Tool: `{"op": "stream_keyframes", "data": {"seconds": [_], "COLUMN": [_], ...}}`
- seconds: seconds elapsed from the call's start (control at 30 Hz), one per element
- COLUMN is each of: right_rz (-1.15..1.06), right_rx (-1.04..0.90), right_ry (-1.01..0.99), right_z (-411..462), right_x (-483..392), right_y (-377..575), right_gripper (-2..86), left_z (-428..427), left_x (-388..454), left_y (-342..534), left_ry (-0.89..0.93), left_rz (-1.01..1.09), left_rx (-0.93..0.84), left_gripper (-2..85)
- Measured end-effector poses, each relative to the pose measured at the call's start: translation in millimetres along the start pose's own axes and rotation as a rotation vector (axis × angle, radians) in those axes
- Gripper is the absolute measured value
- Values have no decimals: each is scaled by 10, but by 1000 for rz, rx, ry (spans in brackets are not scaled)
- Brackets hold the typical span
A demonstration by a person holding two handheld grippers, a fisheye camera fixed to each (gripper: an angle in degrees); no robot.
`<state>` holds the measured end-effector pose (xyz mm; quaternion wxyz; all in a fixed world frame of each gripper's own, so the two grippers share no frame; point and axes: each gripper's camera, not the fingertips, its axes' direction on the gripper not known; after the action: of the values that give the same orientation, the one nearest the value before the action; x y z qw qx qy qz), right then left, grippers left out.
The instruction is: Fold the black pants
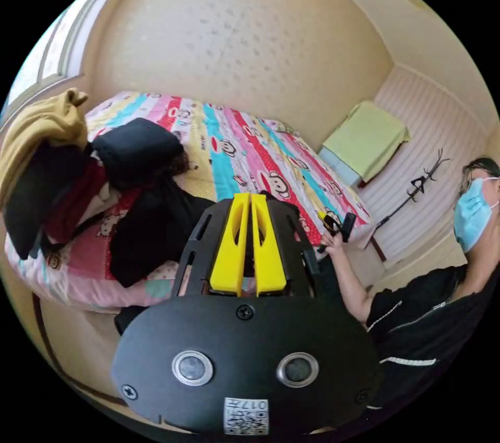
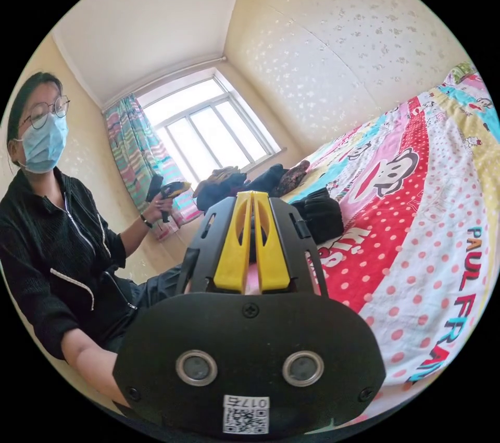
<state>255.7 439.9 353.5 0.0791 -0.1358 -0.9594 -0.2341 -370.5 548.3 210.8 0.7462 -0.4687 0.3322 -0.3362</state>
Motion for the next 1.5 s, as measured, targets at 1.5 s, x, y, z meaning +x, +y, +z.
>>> {"op": "stream_keyframes", "data": {"seconds": [1.5], "right_rz": [680], "right_rx": [133], "right_ry": [452], "right_z": [664], "right_x": [-818], "right_y": [478], "right_gripper": [246], "left_z": [2818], "left_x": [755], "left_y": [1017], "left_ry": [121], "left_rz": [295], "left_rx": [-110], "left_gripper": [38]}}
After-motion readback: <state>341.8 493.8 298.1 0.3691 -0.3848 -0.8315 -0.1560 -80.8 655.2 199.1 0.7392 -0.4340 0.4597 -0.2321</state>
